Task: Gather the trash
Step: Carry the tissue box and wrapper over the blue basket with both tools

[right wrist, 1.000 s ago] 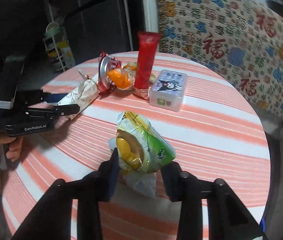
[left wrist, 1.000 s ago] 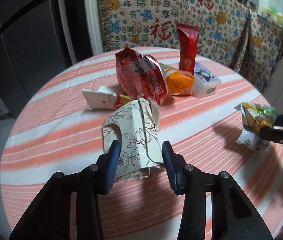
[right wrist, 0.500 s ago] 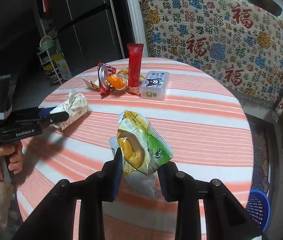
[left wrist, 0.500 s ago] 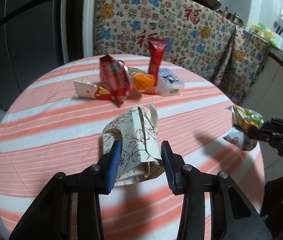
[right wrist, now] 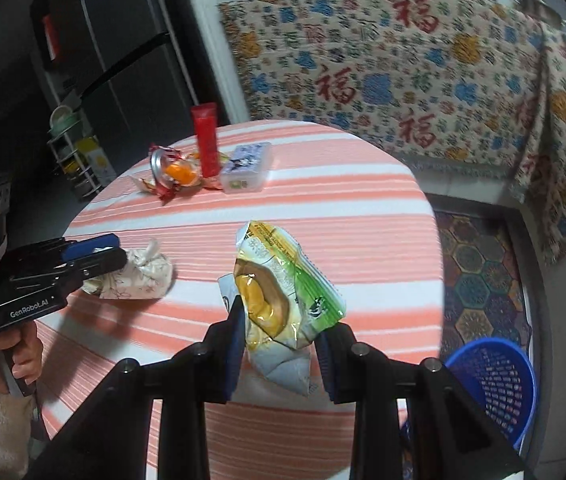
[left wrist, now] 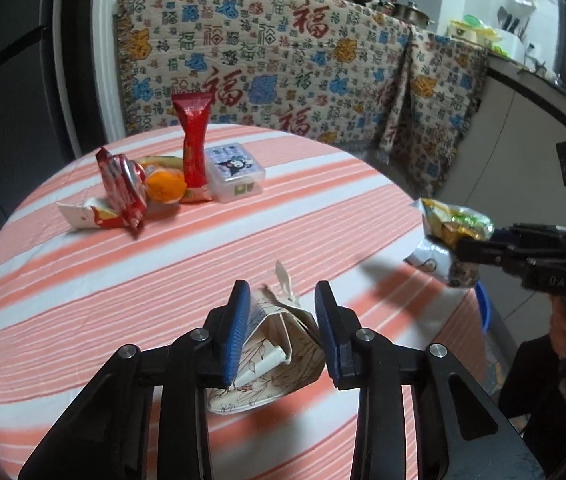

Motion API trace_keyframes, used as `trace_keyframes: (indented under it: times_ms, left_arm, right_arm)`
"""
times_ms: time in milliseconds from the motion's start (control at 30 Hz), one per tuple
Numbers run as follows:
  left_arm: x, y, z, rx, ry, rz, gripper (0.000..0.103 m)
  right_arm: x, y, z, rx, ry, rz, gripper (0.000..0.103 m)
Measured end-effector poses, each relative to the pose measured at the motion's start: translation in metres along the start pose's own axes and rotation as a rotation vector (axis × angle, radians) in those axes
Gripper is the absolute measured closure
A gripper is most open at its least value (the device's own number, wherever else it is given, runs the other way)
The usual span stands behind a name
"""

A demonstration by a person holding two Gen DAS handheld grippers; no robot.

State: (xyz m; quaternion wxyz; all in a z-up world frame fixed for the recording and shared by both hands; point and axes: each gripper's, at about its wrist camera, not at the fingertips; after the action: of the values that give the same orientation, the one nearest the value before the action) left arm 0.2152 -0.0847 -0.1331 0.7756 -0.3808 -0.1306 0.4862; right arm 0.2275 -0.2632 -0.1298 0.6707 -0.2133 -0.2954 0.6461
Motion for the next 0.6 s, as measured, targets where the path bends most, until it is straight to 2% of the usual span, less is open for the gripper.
trace_keyframes:
  times_ms: [100, 267, 400, 467, 533, 600]
  left_arm:
    - [0.003, 0.015, 0.0, 0.042, -0.008, -0.008, 0.047]
    - [0.008, 0.037, -0.012, 0.113, -0.018, 0.001, 0.045]
    - [0.002, 0.045, -0.022, 0.147, -0.065, -0.029, 0.034]
    - [0.001, 0.047, -0.023, 0.146, -0.084, -0.03, 0.039]
    - [0.002, 0.043, -0.016, 0.117, -0.058, -0.011, 0.058]
    - [0.0, 0.038, -0.011, 0.102, -0.05, -0.005, 0.061]
  right_arm:
    - [-0.005, 0.007, 0.008, -0.01, -0.003, -0.004, 0.071]
    - [-0.004, 0.01, 0.01, -0.012, -0.015, -0.005, 0.071]
    - [0.0, 0.014, 0.009, -0.005, -0.022, 0.004, 0.071]
    - [0.002, 0.016, 0.008, 0.0, -0.021, 0.007, 0.071]
    - [0.0, 0.017, 0.008, 0.0, -0.019, 0.005, 0.071]
    - [-0.001, 0.018, 0.01, -0.003, -0.013, 0.005, 0.071]
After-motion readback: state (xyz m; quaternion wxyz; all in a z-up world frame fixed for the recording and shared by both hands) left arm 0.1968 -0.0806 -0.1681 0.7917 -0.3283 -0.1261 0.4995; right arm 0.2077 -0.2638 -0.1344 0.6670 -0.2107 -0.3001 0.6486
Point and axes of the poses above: each gripper's, at about its wrist camera, not at the fingertips, and z roughly against the way its jaws point, x to its left, y to its underside, and after that the axes turned 7 degrees about y, right-handed
